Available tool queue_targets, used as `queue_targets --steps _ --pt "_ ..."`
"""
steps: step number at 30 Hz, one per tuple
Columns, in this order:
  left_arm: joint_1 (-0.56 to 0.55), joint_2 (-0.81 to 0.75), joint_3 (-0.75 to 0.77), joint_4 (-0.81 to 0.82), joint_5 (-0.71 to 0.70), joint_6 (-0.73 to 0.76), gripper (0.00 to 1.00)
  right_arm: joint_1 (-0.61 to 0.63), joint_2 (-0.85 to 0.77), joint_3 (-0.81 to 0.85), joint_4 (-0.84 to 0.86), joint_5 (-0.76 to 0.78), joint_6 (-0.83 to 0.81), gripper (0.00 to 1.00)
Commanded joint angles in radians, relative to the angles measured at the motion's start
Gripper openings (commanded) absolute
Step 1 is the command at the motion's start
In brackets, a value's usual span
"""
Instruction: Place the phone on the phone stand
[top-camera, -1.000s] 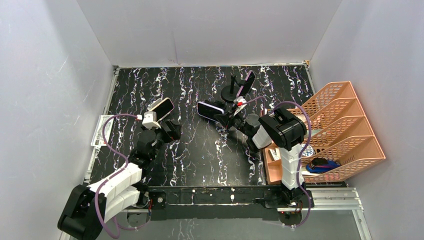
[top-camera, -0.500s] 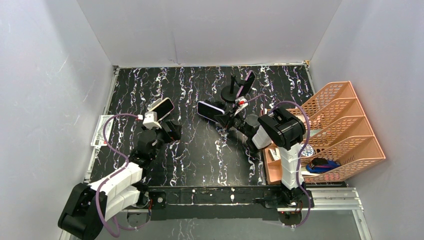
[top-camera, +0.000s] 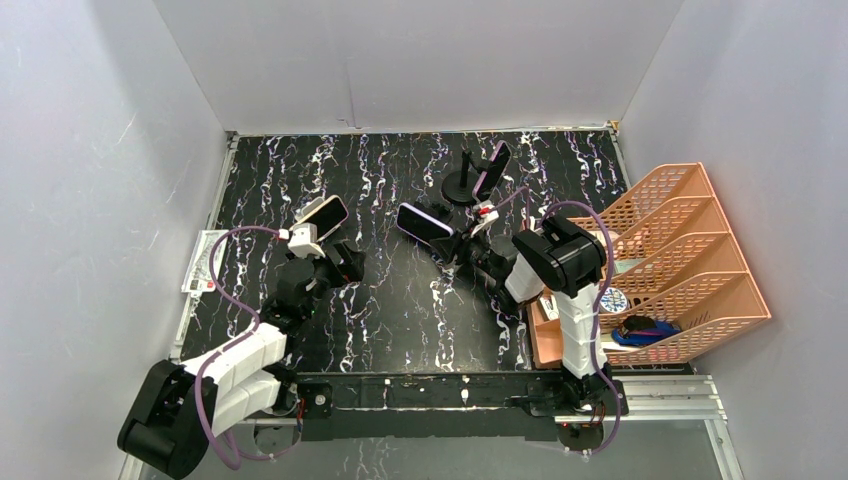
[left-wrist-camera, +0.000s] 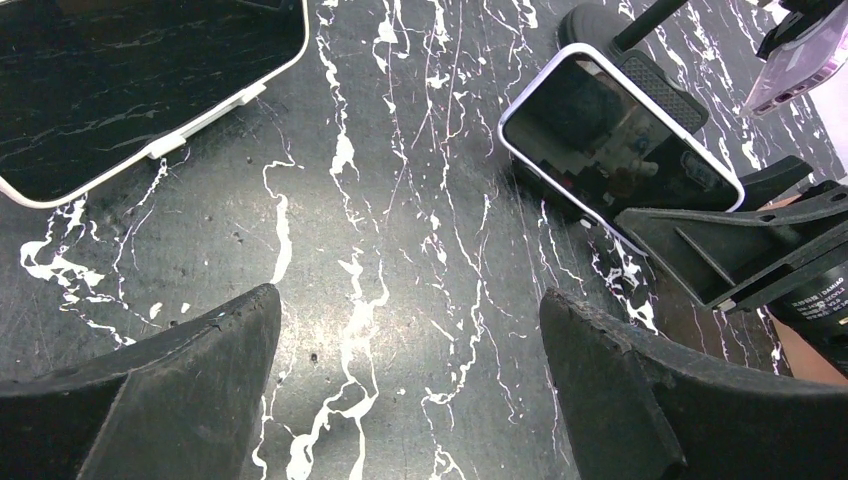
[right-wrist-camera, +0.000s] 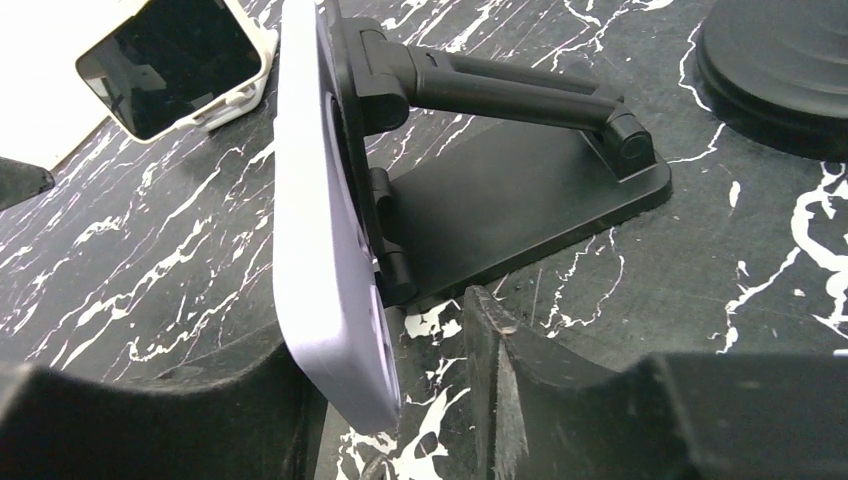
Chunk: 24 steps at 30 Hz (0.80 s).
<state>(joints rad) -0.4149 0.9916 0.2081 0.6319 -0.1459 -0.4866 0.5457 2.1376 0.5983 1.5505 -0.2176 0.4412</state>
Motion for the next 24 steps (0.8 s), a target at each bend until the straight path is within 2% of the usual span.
queue_targets --steps 1,12,21,22,23,24 --pt "-0.004 -0.001 0.015 0.021 0.001 0.013 0.98 -0.017 0.013 -0.024 0.274 0.053 0.003 0.57" --pt "-0.004 0.015 0.011 0.030 0.013 0.011 0.98 -0.018 -0.074 -0.044 0.273 -0.033 -0.007 0.69" --pt "-0.004 0.022 0.012 0.040 0.027 0.005 0.98 -0.016 -0.211 -0.205 0.272 0.019 -0.029 0.77" --pt "-0.004 0.022 0.013 0.040 0.028 0.005 0.98 -0.015 -0.232 -0.234 0.271 0.036 -0.029 0.79" --pt "-0.004 0.022 0.014 0.040 0.029 0.005 0.98 -0.013 -0.252 -0.265 0.268 0.059 -0.028 0.87" --pt "-0.004 0.022 0.014 0.040 0.029 0.005 0.98 -0.012 -0.274 -0.309 0.263 0.079 -0.026 0.89"
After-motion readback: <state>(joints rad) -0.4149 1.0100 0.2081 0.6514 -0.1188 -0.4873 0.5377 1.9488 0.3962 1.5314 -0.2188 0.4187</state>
